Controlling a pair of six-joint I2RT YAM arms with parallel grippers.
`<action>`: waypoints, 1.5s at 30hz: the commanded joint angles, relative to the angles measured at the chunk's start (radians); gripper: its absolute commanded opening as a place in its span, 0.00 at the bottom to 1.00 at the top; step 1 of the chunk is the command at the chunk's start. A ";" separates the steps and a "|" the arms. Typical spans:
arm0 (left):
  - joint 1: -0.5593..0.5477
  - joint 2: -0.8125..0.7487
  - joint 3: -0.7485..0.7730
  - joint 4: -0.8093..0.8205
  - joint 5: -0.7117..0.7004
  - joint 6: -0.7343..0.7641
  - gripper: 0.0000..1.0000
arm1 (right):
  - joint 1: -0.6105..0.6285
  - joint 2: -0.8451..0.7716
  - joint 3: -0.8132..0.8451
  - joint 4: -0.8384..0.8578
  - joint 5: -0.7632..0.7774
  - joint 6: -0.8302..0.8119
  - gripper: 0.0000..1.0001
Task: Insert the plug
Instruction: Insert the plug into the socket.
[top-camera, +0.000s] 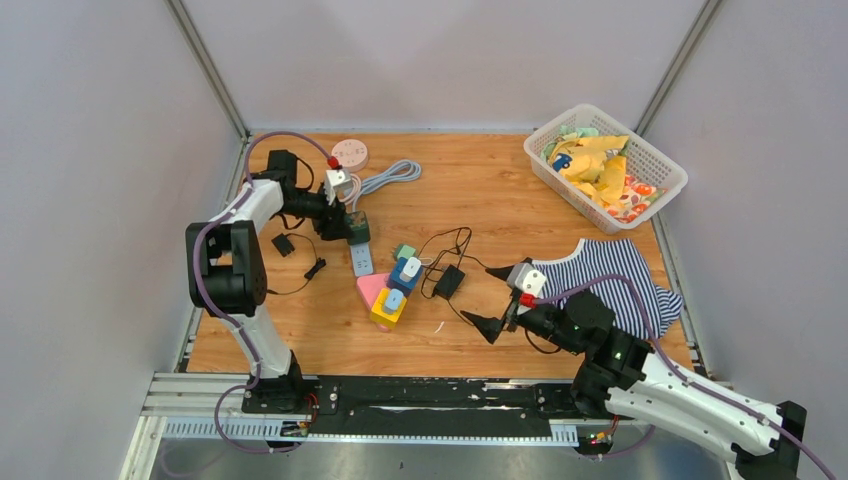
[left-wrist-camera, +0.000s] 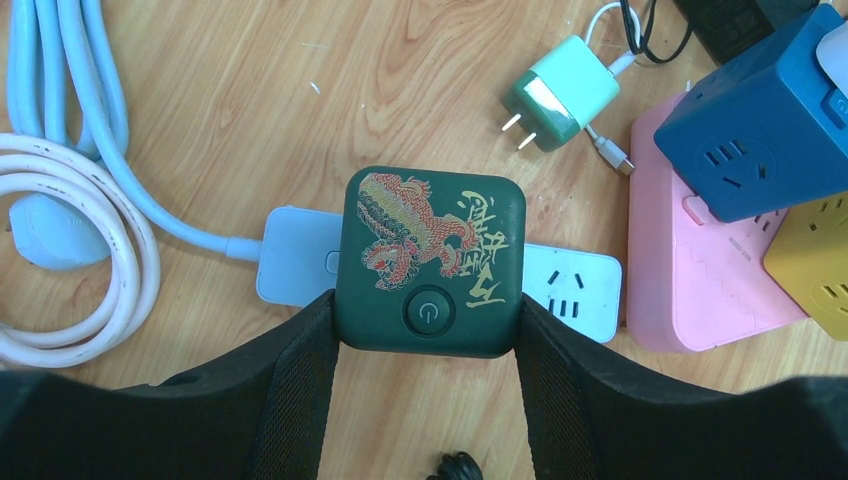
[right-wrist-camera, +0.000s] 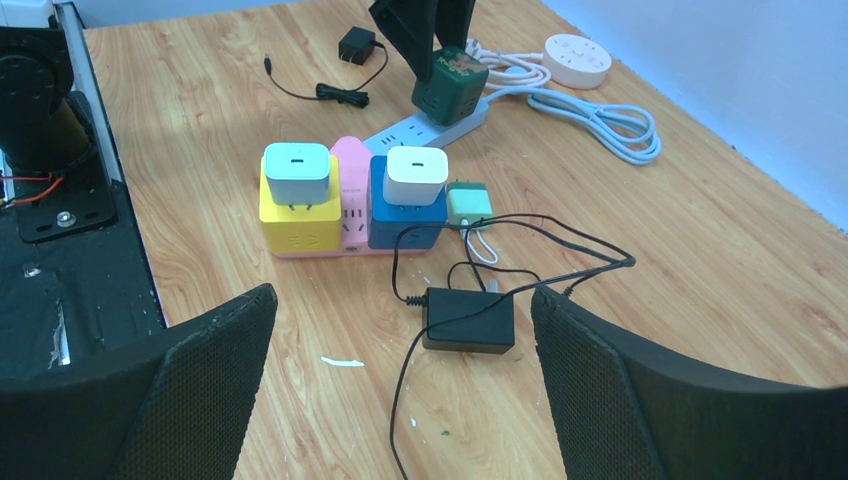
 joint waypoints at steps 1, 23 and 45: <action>-0.008 0.019 0.012 -0.004 -0.069 0.025 0.61 | 0.013 0.013 0.032 -0.031 0.011 0.015 0.97; -0.024 -0.019 0.020 -0.004 -0.042 0.028 0.70 | 0.013 0.089 0.099 -0.073 0.007 0.063 0.99; -0.033 -0.054 0.022 -0.003 -0.018 -0.008 0.77 | 0.013 0.107 0.130 -0.117 -0.032 0.081 1.00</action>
